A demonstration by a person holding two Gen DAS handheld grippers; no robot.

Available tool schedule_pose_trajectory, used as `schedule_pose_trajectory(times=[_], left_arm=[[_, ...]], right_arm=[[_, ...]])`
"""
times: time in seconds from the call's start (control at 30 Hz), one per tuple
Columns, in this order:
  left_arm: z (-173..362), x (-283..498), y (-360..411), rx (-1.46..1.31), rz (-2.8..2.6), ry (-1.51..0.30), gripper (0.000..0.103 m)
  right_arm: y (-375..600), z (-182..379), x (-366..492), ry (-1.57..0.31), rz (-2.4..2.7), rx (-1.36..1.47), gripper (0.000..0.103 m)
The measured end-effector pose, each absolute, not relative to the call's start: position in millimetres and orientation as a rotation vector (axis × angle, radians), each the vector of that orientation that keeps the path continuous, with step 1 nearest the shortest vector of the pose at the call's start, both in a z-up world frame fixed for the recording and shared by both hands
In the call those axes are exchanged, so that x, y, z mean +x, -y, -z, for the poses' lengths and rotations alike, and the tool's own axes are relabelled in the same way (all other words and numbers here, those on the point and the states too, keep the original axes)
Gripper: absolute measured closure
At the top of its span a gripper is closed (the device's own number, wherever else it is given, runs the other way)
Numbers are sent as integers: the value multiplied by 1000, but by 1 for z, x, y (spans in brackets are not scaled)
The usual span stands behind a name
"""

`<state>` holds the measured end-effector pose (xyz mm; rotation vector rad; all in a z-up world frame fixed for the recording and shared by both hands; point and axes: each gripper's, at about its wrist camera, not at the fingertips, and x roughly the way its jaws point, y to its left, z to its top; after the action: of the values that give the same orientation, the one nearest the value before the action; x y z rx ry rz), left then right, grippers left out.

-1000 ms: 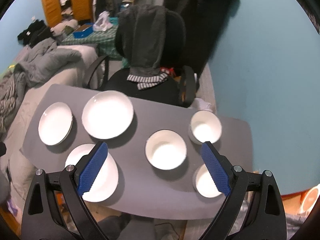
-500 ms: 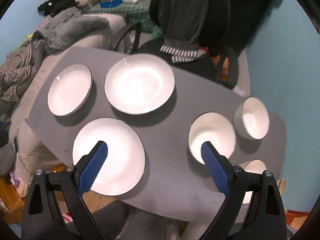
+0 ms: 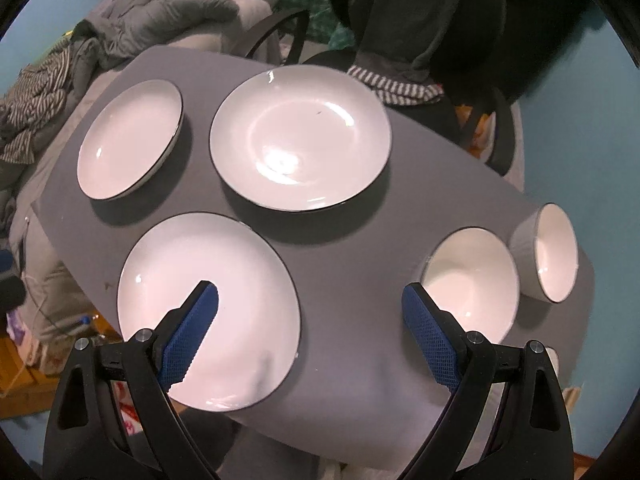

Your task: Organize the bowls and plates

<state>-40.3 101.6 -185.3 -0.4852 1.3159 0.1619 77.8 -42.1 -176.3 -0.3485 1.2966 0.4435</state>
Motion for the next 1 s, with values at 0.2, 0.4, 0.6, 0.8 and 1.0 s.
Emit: schedule_pose_trajectory(times=[0.2,0.4,0.6,0.8,1.0], left_arm=[[210,-34,-94,-524,-147,-1354,17],[233,-28,-84,-517,-142,-1401,17],[248,-28,-79,-510,-136,-1430,17],[261,-28,-78,-518,-154,-1454,17],[265,-32,-86,-555,-166,-1469,23]], right_arm=[[36,199,84,-1334,-465,-366,13],[32,219,83,-1376,-487,-402,17],[36,235,82,-1436,-512,-402,30],[34,244,85,-1485,-552,-394,44],[39,261,98,-1544,-564,-393,62]])
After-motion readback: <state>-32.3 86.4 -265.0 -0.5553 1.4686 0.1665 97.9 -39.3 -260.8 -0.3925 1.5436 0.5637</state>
